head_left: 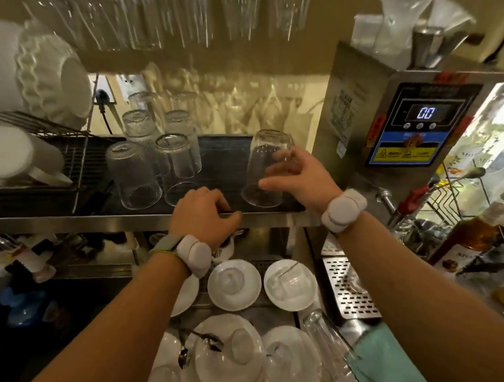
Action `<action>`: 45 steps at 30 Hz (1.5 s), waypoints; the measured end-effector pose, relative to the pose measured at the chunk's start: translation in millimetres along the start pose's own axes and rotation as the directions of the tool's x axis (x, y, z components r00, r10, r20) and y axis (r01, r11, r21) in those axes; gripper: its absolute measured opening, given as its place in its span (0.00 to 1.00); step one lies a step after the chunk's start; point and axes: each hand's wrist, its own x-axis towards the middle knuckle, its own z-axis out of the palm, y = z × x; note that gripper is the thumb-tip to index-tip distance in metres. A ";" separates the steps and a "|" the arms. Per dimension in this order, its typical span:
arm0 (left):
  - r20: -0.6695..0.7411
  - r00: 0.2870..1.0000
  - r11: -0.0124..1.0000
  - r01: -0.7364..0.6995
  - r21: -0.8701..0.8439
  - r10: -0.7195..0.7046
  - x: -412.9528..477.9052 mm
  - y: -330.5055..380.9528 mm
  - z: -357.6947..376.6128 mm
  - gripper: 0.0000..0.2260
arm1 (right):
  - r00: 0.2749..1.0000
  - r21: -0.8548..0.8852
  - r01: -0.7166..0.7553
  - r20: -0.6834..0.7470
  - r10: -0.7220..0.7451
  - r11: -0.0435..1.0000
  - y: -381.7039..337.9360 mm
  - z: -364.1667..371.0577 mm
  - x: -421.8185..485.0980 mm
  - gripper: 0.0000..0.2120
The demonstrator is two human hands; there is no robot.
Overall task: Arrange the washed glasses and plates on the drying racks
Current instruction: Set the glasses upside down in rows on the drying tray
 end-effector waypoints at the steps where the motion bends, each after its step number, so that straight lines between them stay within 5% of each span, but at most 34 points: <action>1: 0.028 1.000 1.000 0.007 0.013 -0.007 5.7 2.4 -2.7 0.14 | 0.998 -0.029 -0.011 -0.055 0.009 1.000 -2.0 1.6 9.2 0.35; 10: 0.284 0.955 0.988 -0.040 -0.151 0.082 34.9 2.4 -9.1 0.18 | 0.997 -0.201 -0.011 -0.073 -0.004 0.979 27.9 22.5 42.2 0.36; 16: 0.302 0.951 0.964 0.012 -0.267 0.072 48.2 5.5 -5.0 0.19 | 0.998 -0.237 0.062 0.003 -0.063 0.970 37.6 13.7 57.6 0.28; 40: 0.273 0.960 0.950 0.027 -0.310 0.062 49.8 -2.0 3.4 0.19 | 0.990 -0.285 -0.028 -0.139 -0.012 0.958 39.1 37.5 222.8 0.39; 45: 0.272 0.961 0.953 0.038 -0.300 0.048 49.4 -1.5 2.7 0.19 | 0.985 -0.305 -0.146 -0.131 0.110 0.941 32.5 34.7 213.8 0.49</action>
